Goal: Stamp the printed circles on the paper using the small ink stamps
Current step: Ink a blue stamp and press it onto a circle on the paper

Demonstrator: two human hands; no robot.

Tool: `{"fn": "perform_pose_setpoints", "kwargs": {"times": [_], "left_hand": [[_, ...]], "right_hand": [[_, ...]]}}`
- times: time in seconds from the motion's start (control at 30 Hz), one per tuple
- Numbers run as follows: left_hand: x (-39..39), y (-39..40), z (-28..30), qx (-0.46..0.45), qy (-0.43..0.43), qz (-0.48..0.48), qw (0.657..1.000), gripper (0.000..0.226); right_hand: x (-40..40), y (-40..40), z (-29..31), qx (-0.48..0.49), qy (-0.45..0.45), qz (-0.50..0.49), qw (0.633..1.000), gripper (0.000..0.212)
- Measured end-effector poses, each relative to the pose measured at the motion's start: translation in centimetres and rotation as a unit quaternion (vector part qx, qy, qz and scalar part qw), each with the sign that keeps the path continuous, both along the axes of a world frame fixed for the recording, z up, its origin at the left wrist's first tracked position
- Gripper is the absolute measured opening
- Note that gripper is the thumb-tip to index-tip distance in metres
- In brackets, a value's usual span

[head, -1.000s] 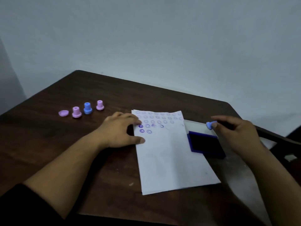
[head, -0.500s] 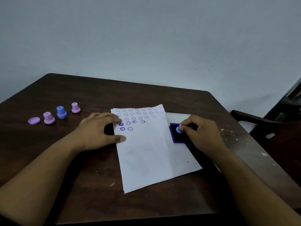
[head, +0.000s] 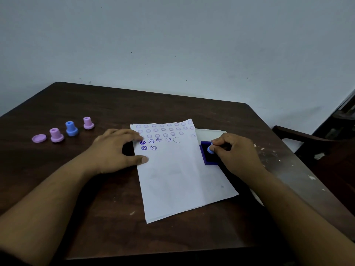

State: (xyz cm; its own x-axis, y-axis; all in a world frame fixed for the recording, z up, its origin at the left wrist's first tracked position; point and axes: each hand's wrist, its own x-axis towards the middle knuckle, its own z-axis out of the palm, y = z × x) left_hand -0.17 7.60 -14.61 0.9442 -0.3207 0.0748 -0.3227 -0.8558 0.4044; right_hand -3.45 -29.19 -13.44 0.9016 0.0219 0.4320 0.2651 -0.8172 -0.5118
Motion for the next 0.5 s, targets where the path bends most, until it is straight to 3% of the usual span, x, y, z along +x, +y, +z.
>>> {"fn": "perform_pose_setpoints", "kwargs": {"times": [0.13,0.5], "left_hand": [[-0.05,-0.07,-0.01,0.001,-0.003,0.0,1.0,0.077],[-0.23,-0.11,-0.09,-0.004,-0.003,0.005,1.0,0.078]], "right_hand": [[0.28,-0.1,0.07,0.0,0.01,-0.006,1.0,0.004],[-0.17,0.02,-0.34,-0.001,-0.017,-0.007,1.0,0.005]]}}
